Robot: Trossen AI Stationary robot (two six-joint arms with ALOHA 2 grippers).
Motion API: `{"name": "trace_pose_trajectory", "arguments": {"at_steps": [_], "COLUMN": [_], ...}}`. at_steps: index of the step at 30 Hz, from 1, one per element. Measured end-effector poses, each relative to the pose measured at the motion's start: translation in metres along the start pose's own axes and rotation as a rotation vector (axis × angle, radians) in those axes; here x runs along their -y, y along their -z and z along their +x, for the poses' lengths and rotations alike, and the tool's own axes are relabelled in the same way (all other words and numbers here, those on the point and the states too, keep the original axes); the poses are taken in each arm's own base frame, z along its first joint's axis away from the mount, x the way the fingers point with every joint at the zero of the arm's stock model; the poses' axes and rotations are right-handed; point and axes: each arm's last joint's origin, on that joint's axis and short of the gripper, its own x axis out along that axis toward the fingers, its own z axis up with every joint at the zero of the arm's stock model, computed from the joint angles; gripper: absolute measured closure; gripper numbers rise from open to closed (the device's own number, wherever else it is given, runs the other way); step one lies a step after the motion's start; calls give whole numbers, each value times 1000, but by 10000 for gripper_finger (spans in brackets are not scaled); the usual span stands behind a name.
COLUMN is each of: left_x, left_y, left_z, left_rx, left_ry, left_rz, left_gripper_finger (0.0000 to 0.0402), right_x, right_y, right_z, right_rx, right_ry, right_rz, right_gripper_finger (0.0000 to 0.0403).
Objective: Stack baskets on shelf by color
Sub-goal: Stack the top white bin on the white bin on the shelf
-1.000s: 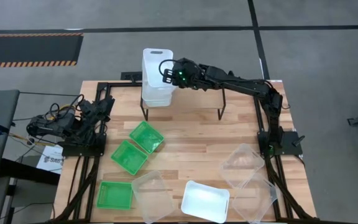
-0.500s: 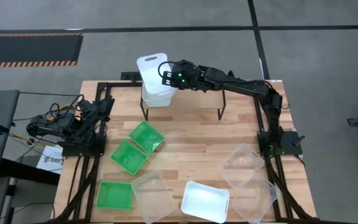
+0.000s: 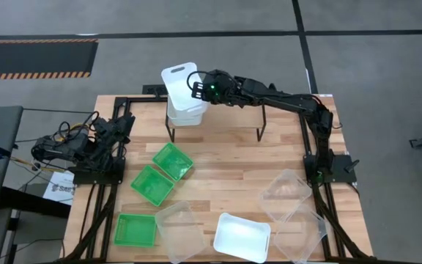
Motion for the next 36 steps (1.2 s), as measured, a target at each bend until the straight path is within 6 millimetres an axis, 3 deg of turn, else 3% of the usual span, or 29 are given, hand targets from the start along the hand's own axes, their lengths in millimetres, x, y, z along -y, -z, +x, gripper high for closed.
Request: {"name": "trace_pose_trajectory", "arguments": {"at_steps": [36], "left_x": [0], "left_y": [-1], "left_z": [0], "left_rx": [18], "left_ry": [-7], "left_rz": [0], "left_gripper_finger": [216], "right_x": [3], "right_y": [-1], "right_z": [0], "right_rx": [48], "right_ry": [48], "right_rz": [-3], "right_gripper_finger": [310]}}
